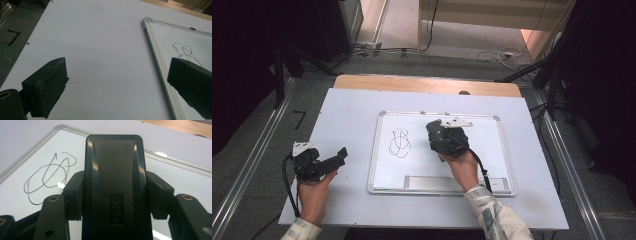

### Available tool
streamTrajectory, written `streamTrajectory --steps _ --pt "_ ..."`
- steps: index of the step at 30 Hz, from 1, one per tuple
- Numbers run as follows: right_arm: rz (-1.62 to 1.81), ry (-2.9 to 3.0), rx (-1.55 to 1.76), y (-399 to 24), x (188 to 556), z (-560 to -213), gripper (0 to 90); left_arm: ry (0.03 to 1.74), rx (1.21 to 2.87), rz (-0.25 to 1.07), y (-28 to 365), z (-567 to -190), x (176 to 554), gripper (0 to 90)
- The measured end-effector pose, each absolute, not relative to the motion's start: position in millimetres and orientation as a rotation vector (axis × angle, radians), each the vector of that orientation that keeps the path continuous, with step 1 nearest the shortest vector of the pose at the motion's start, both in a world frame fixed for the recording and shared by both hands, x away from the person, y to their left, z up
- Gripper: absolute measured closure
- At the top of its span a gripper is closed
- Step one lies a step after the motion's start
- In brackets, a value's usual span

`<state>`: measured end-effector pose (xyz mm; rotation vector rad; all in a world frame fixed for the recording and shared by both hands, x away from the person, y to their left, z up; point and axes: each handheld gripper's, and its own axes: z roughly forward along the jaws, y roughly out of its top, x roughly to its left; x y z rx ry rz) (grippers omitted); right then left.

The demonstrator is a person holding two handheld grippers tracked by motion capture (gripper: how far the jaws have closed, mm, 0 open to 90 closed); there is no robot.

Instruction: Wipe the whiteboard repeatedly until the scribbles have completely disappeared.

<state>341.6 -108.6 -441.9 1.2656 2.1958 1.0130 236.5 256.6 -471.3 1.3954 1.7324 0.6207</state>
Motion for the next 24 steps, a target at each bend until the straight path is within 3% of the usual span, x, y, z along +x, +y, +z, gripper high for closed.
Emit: streamTrajectory --steps 24 --pt "0.981 2.323 1.175 -20.8 348.0 -465.4 38.5 1.736 1.386 0.609 259.8 -472.0 235.4 3.2"
